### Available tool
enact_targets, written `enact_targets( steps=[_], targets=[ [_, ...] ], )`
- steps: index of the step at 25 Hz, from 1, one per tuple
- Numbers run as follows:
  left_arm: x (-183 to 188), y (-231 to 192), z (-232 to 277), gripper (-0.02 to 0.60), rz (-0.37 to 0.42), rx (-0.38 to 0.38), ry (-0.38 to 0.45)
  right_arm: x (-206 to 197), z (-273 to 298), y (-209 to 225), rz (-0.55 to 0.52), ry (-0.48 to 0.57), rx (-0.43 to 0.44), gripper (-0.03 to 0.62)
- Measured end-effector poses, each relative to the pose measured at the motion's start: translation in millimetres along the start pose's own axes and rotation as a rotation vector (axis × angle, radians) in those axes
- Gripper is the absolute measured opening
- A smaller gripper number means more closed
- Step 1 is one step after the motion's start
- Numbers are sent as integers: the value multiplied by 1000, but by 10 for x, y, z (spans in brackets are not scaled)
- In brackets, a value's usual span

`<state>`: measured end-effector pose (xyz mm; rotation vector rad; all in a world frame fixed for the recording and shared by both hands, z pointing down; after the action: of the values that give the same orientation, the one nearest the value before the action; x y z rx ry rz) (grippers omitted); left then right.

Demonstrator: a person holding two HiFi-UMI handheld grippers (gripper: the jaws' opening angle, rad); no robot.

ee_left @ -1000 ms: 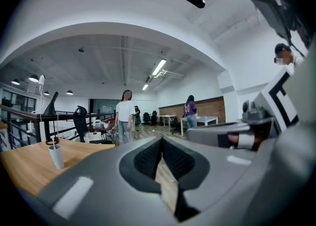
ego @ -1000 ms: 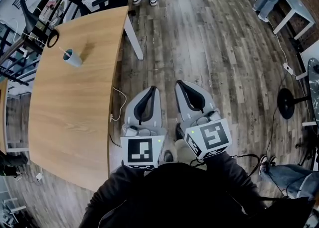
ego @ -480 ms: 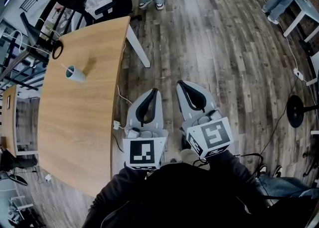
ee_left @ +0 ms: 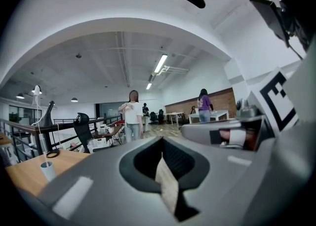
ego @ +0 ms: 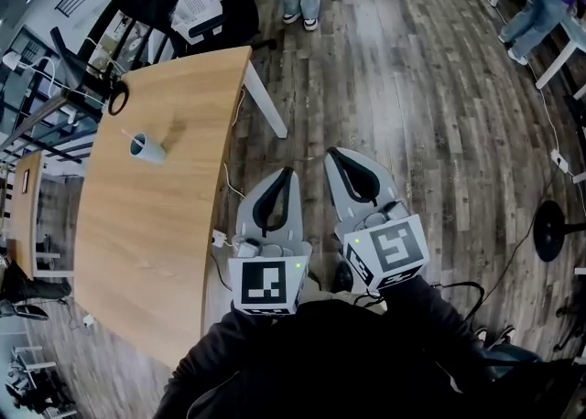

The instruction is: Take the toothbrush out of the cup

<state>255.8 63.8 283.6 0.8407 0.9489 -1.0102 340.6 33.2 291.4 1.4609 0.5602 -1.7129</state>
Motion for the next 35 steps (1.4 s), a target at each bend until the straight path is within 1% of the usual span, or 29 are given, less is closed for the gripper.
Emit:
enact_targets(
  steps=[3, 7, 14, 20, 26, 32, 35],
  targets=[
    [-27, -151, 38, 8, -19, 19, -18, 17, 153, -48, 0, -1, 16, 0],
    [-83, -328, 105, 8, -43, 34, -21, 12, 347, -104, -9, -15, 30, 0],
    [-83, -658, 394, 8, -71, 40, -2, 56, 761, -96, -33, -39, 36, 0],
    [-132, -960, 656, 8, -105, 34, -23, 47, 1162, -85, -29, -70, 40, 0],
    [-139, -1213, 938, 8, -107, 22, -16, 76, 1522, -38, -35, -96, 38, 0],
    [-62, -1693, 1211, 8, -140, 32, -19, 243, 2062, -88, -50, -106, 55, 0],
    [-53, -1927, 1329, 8, -142, 44, -18, 312, 2330, -127, -58, -108, 69, 0]
  ],
)
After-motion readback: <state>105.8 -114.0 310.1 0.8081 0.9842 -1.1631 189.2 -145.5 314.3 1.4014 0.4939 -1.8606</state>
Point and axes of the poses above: the fingertips, and each gripper's own axes: z forward along the fingers, y to its right, x out of its top, the point moved 3 cm from there along -z, backward along the fingers, and after that the axes turned 13 degrees about -y, right-handed, at the moved point
